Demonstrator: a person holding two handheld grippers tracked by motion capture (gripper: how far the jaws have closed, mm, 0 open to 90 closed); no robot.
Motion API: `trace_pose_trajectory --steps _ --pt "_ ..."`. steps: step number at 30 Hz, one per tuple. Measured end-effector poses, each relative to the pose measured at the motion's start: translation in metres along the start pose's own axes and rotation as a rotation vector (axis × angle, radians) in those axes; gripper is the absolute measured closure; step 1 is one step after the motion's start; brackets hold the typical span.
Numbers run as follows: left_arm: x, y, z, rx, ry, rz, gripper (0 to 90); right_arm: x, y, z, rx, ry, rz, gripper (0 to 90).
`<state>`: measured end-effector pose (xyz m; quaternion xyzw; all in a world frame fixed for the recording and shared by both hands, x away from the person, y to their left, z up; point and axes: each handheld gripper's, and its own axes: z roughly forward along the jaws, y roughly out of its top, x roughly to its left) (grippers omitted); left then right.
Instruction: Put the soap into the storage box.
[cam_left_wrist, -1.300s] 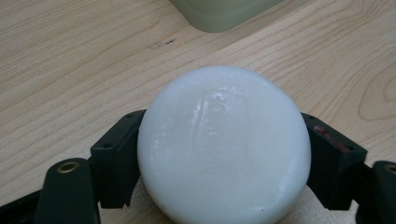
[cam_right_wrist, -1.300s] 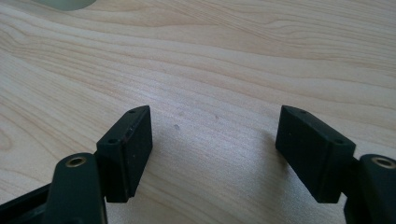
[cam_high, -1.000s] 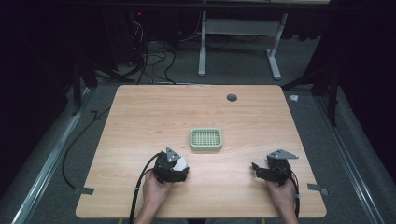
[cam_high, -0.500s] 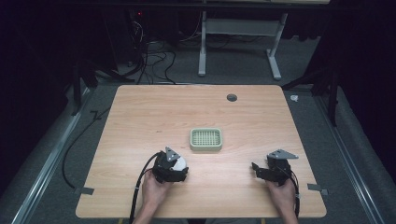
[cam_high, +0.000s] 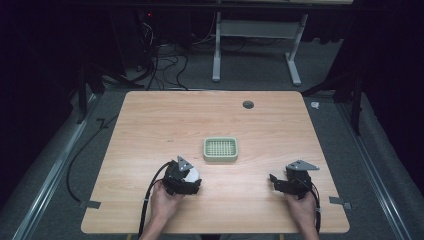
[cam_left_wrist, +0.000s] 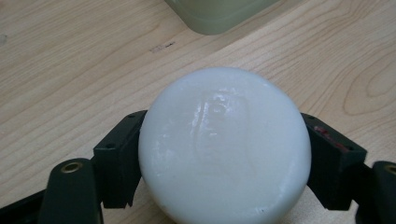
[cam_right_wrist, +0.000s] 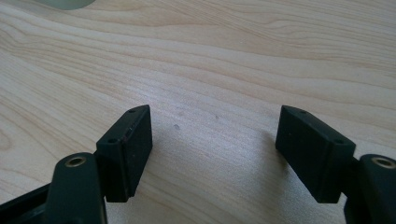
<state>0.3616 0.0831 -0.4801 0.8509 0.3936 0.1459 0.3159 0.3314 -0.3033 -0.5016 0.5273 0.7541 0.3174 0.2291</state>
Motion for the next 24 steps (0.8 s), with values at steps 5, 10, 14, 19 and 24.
trace_pose_trajectory --steps 5,10,14,19,24 --pt "0.000 0.008 -0.006 0.004 -0.008 0.006 24.7 0.000 0.000 0.000 0.000 -0.001 -0.001 28.0" --pt "-0.001 0.013 -0.010 0.003 -0.007 0.017 24.6 0.000 0.000 0.000 0.000 -0.001 -0.001 27.9" --pt "0.000 0.015 -0.010 -0.007 -0.020 0.003 24.6 0.000 0.000 0.000 0.001 -0.002 -0.001 27.9" --pt "0.000 0.017 -0.009 -0.016 -0.037 -0.015 24.6 0.000 0.000 0.000 0.000 -0.002 0.000 28.0" --pt "-0.001 0.022 -0.009 -0.014 -0.039 -0.004 24.6 0.000 0.000 0.000 0.000 -0.002 0.000 27.9"
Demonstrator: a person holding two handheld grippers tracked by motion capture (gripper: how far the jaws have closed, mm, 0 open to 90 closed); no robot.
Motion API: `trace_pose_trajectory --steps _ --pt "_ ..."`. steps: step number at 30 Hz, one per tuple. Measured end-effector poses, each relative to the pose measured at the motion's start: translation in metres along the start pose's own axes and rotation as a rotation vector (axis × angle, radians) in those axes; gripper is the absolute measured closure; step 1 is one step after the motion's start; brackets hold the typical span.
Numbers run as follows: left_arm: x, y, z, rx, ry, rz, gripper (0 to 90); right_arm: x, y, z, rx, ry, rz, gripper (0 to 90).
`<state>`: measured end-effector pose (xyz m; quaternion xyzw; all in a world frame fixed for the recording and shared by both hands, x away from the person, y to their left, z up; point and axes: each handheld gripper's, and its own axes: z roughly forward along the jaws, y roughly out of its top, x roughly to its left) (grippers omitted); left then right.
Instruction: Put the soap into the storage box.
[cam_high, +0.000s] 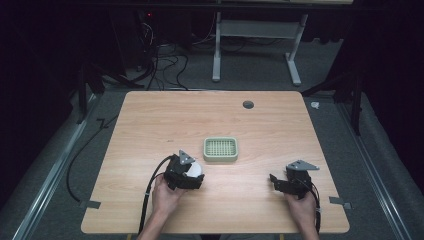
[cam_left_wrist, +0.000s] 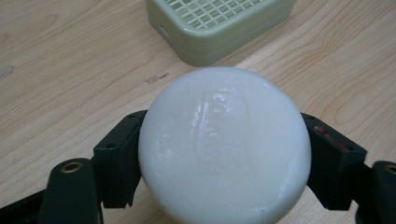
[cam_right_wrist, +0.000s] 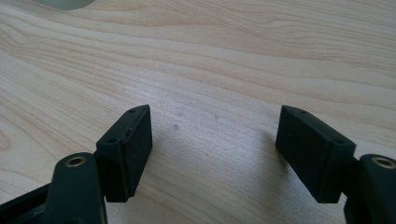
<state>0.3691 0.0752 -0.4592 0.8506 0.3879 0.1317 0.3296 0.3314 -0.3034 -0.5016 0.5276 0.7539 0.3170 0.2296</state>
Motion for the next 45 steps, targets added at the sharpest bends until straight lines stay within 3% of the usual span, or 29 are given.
trace_pose_trajectory --steps 7,14,17,32,41,45 --pt "0.002 0.008 0.000 -0.003 -0.028 -0.011 24.6 0.000 0.000 0.000 0.000 0.001 0.001 27.9" --pt "0.001 0.018 0.000 -0.001 -0.033 0.009 24.6 0.000 0.000 0.000 0.001 0.002 0.003 27.9" --pt "0.003 0.021 0.001 -0.008 -0.051 -0.005 24.7 0.000 0.000 0.000 0.001 0.002 0.002 27.8" --pt "0.003 0.035 0.000 -0.014 -0.052 0.006 24.7 0.000 0.000 0.000 -0.001 0.004 -0.003 27.8" --pt "0.003 0.046 0.004 -0.026 -0.083 -0.006 24.7 0.000 0.000 0.000 -0.001 0.005 -0.004 27.7" --pt "0.003 0.051 0.006 -0.021 -0.074 0.009 24.7 0.000 0.000 0.000 -0.001 0.005 -0.005 27.7"
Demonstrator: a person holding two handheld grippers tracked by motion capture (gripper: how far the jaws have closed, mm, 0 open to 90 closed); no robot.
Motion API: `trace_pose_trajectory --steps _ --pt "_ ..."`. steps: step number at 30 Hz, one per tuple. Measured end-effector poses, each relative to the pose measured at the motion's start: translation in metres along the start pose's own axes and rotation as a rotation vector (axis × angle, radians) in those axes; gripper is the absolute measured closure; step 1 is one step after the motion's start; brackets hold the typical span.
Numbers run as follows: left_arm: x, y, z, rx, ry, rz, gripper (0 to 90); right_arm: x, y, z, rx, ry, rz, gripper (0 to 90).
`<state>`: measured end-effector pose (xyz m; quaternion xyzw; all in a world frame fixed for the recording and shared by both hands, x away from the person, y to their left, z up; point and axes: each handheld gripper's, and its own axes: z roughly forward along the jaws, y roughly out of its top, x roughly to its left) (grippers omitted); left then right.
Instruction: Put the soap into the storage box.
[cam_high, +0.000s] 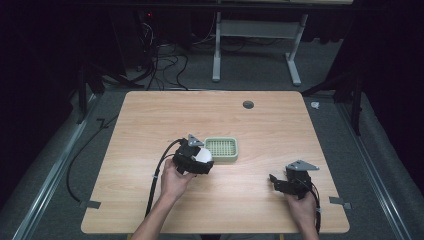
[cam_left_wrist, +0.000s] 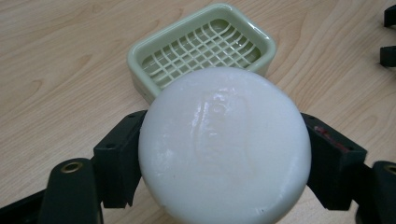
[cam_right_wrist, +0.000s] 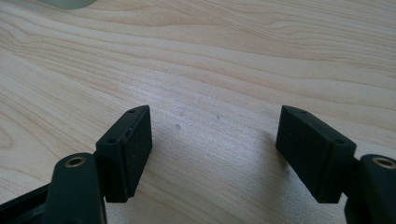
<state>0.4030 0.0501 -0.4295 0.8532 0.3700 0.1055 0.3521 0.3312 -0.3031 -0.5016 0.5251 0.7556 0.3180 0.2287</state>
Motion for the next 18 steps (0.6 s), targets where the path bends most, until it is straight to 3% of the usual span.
trace_pose_trajectory --steps 18 --pt "-0.002 0.029 0.010 0.011 0.010 0.043 24.6 0.000 0.000 0.000 0.001 0.001 0.001 27.7"
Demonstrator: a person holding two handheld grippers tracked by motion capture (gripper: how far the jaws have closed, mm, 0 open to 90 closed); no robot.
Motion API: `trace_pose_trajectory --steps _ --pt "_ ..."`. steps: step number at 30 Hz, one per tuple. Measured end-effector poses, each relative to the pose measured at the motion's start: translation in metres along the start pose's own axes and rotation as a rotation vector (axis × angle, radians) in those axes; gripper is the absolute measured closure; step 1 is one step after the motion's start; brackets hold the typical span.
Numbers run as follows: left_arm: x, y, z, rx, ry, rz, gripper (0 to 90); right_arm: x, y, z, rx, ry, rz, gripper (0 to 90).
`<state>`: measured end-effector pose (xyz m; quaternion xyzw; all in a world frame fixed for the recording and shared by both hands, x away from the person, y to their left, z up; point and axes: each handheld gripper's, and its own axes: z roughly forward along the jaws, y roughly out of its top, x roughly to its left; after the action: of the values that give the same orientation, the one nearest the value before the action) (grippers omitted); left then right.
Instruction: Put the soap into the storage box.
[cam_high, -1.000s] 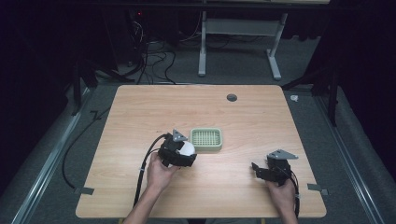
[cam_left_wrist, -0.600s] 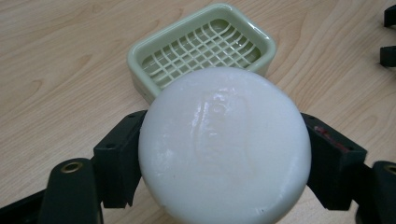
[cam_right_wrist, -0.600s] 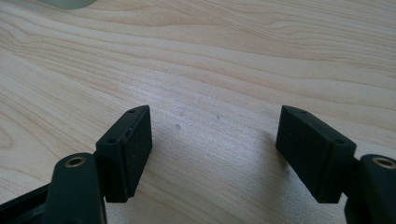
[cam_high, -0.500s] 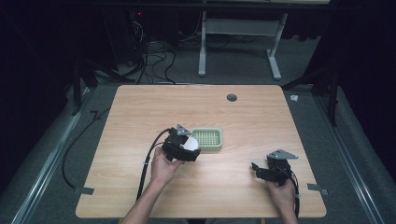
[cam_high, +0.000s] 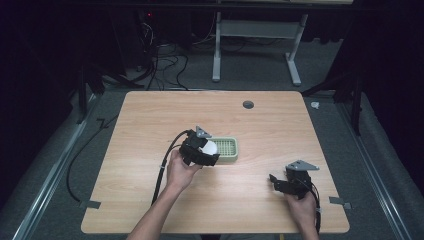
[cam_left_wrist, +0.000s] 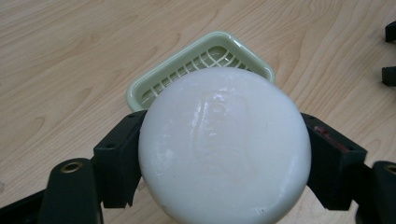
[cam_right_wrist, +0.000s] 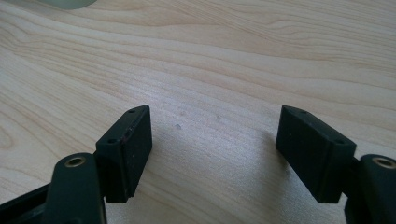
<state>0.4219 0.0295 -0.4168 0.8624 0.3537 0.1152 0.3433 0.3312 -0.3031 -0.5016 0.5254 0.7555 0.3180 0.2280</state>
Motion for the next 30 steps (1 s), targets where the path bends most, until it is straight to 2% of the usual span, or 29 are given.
trace_pose_trajectory --steps 13,30 --pt "0.001 0.015 0.012 0.010 0.001 0.013 24.6 0.000 0.000 0.000 0.000 0.002 0.001 27.8" --pt "0.001 0.029 0.032 0.028 0.010 0.008 24.6 -0.001 0.000 0.000 -0.001 0.002 0.001 27.6"
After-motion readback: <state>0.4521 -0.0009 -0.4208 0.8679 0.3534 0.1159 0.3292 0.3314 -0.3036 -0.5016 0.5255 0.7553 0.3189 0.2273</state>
